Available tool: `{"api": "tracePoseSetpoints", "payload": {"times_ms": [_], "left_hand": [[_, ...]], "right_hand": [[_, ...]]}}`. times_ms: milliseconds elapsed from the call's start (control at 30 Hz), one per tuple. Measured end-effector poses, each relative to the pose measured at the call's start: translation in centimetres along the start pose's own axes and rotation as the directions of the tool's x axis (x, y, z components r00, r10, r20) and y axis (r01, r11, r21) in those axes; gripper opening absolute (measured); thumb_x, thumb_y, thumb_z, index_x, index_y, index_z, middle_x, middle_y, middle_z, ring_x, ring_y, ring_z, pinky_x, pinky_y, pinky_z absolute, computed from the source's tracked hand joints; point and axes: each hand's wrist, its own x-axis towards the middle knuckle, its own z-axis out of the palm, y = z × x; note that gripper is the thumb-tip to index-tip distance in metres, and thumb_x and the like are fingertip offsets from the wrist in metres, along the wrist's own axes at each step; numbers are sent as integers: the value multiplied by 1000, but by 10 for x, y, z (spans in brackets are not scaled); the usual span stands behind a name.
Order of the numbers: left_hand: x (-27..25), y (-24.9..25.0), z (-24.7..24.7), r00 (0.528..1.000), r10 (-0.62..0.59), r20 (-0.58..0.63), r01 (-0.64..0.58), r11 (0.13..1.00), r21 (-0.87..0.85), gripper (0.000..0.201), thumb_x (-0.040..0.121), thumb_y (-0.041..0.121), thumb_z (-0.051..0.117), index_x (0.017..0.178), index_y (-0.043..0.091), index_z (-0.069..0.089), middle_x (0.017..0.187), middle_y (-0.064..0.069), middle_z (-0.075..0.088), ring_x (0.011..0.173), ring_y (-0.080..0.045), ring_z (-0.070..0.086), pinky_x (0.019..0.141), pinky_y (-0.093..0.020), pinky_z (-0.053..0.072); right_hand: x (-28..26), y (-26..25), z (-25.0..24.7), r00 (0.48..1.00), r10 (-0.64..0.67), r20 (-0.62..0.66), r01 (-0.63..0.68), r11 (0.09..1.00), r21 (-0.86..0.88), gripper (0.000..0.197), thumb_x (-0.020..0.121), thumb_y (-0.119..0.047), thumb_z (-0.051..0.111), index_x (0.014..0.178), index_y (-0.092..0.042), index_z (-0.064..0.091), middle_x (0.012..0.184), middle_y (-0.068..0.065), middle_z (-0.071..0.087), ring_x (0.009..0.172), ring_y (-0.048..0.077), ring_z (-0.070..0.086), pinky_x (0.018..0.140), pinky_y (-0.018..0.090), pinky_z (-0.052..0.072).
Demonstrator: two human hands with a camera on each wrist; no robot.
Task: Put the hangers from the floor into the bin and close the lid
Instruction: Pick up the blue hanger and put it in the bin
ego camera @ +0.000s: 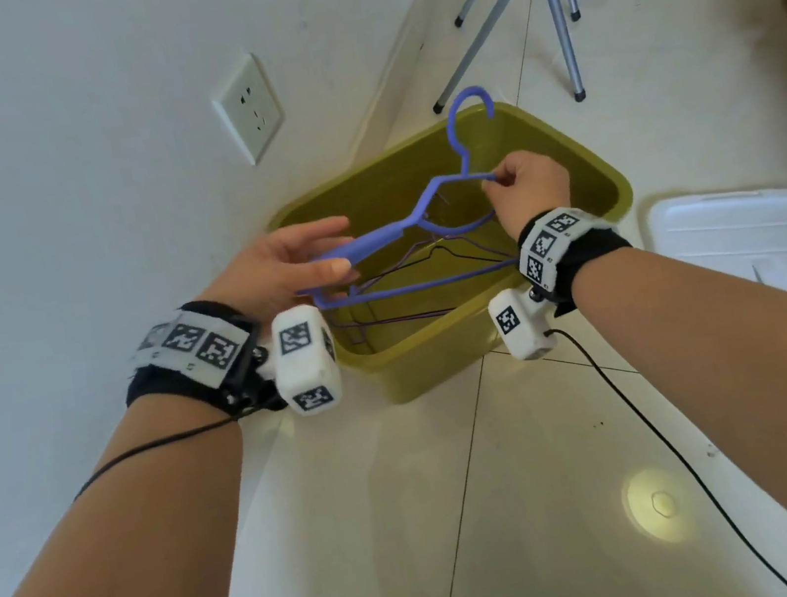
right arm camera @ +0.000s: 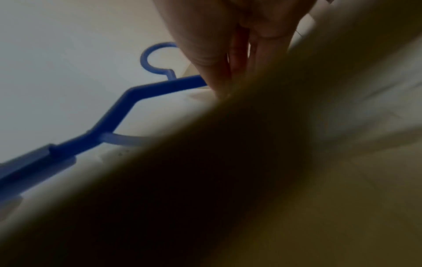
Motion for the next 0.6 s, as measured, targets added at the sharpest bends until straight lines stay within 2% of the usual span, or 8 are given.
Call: {"api": "tracePoseSetpoints", "payload": {"times_ms": [33,100,133,233,367,433,500,600], "left_hand": [[8,-5,-2,999,-32,-28,33,998,59,48,83,-7,60,129,7,55,102,-8,68,81,-23,74,69,-27,62],[22,-18,-2,996,-54,-71,66,982,178,46,83,-8,62,127,3,57,97,-19,68,95,-39,66,74,-30,58],[24,-23,2,994,-55,-95,76,971,226,42,83,-6,63,124,4,60,97,-22,67,96,-40,65,75,-29,57],[36,-31,9,981,-19,-195,89,931,355,33,87,5,62,118,12,65,104,-14,70,95,-30,67,84,-29,58],[46,-40,22,964,31,-263,115,845,522,30,91,15,57,119,20,65,116,-6,68,104,-24,65,93,-32,51],[49,-41,27,965,47,-256,126,776,618,32,93,15,54,123,21,63,123,-3,65,110,-23,61,94,-31,48],[51,-41,32,975,15,-223,145,718,680,34,93,16,52,126,20,60,130,-3,62,117,-22,58,100,-32,45],[51,-37,42,982,-40,-182,157,702,694,37,94,21,52,131,19,56,137,-3,57,126,-22,52,108,-35,40]], "right_hand": [[2,-1,12,999,0,43,3,998,-64,17,89,-22,59,94,-8,68,93,10,70,76,21,57,69,28,46],[3,-1,24,991,11,131,15,981,-193,20,90,-20,57,97,-7,70,97,13,71,86,27,63,77,33,52],[1,-1,24,982,23,188,24,969,-246,21,91,-18,56,101,-6,71,101,14,71,92,30,65,81,35,53],[3,0,25,953,53,298,49,945,-325,28,93,-15,52,114,-9,69,116,13,69,107,31,63,89,35,51],[0,0,28,938,61,340,61,940,-335,35,92,-13,50,126,-11,61,128,10,62,117,29,58,95,35,48],[-1,2,28,946,29,324,71,954,-292,36,93,-13,50,128,-11,58,129,9,61,118,28,57,97,34,47],[-2,5,26,951,-15,310,96,964,-247,36,93,-14,49,128,-12,57,128,9,62,117,27,58,99,35,47],[-3,9,22,950,-72,305,135,973,-189,35,93,-13,47,126,-13,58,124,9,64,112,26,61,97,35,50]]}}
